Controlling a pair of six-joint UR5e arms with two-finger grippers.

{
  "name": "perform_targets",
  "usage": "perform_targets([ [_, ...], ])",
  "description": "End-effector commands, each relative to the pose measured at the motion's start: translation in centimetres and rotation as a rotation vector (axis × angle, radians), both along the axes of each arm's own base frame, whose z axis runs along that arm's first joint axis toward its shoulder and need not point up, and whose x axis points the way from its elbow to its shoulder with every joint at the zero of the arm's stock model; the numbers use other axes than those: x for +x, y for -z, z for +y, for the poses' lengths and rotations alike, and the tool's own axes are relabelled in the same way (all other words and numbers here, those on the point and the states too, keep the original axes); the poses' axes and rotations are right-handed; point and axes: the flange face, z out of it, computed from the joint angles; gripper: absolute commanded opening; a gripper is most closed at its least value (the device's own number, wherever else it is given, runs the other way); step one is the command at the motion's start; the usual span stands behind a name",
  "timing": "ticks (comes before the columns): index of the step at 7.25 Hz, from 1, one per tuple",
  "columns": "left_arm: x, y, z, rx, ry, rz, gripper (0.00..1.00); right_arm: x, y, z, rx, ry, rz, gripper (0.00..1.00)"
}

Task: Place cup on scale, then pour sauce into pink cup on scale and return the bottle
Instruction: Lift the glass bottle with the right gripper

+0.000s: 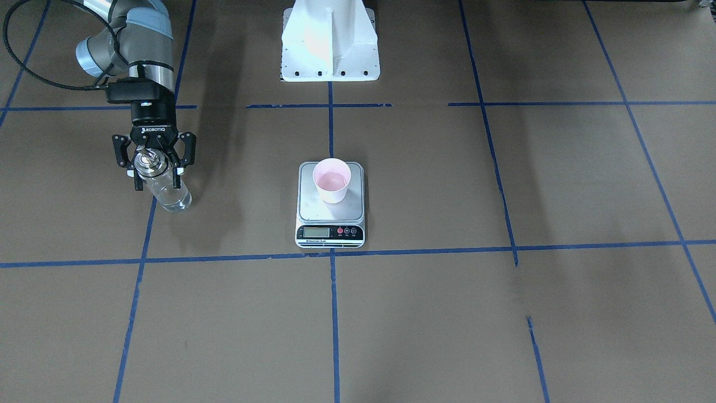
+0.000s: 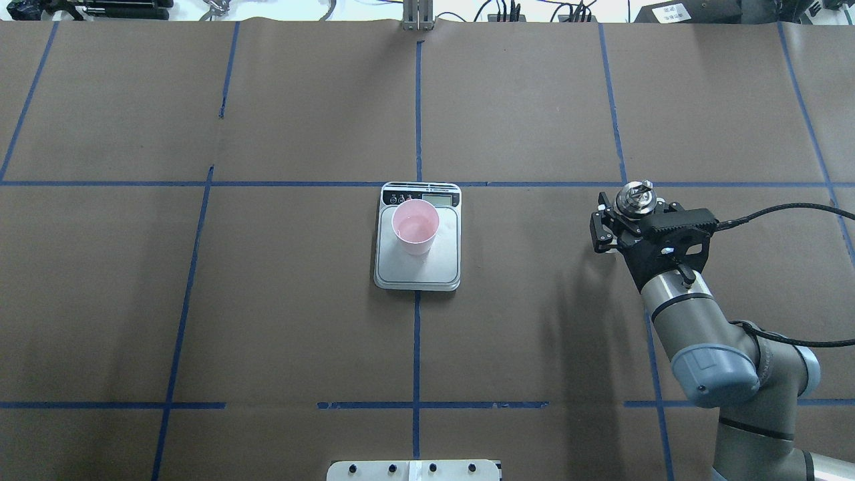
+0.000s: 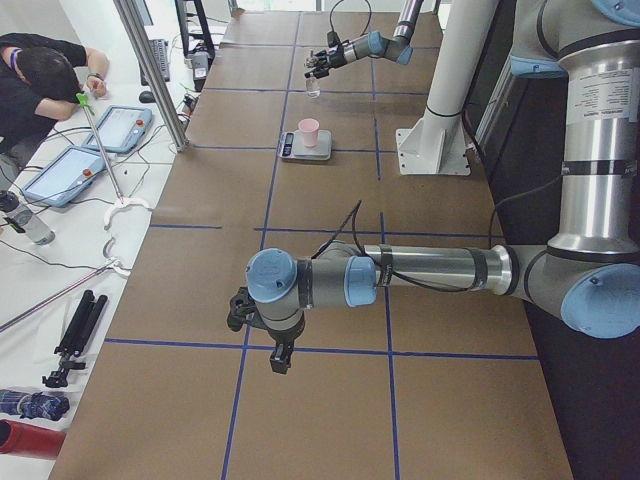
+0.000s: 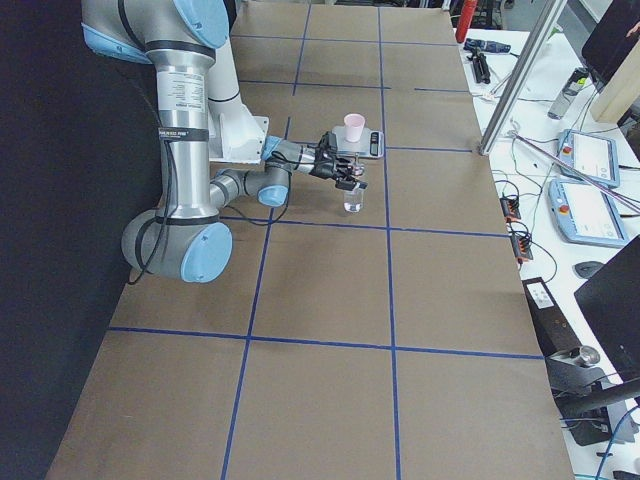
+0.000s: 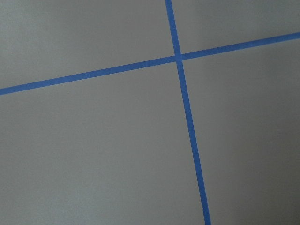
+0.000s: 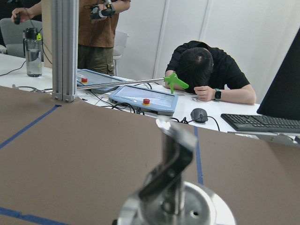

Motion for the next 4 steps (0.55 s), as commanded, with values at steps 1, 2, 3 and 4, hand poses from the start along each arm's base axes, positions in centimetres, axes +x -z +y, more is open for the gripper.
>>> perform_targets([
  [1, 0.1, 0.1, 0.0, 0.004, 0.0, 0.0, 1.0, 0.0, 3.2, 0.3, 0.061, 0.045, 0.082, 0.0],
  [2, 0.1, 0.1, 0.0, 0.003, 0.0, 0.0, 1.0, -1.3, 5.3, -0.1, 0.091, 0.056, 0.098, 0.0],
  [3, 0.1, 0.1, 0.0, 0.004, 0.0, 0.0, 1.0, -1.2, 6.1, -0.2, 0.108, 0.065, 0.109, 0.0],
  [4, 0.1, 0.1, 0.0, 0.003, 0.0, 0.0, 1.0, -1.2, 6.2, -0.3, 0.105, 0.075, 0.108, 0.0],
])
